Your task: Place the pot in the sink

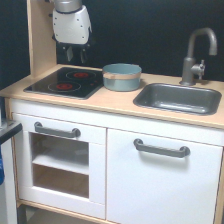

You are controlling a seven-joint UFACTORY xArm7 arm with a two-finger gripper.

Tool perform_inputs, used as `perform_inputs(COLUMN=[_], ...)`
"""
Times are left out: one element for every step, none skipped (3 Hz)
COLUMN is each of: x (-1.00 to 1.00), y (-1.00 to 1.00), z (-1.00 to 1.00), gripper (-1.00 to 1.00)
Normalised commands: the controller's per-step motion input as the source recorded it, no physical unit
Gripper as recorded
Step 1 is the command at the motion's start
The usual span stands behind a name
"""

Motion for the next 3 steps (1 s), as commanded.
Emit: perform_inputs(x=[0.07,0.05,0.05], y=[-0.10,-0.13,-0.13], z=[-0.08,-0.07,-0.12], gripper=[1.00,1.00,1.00])
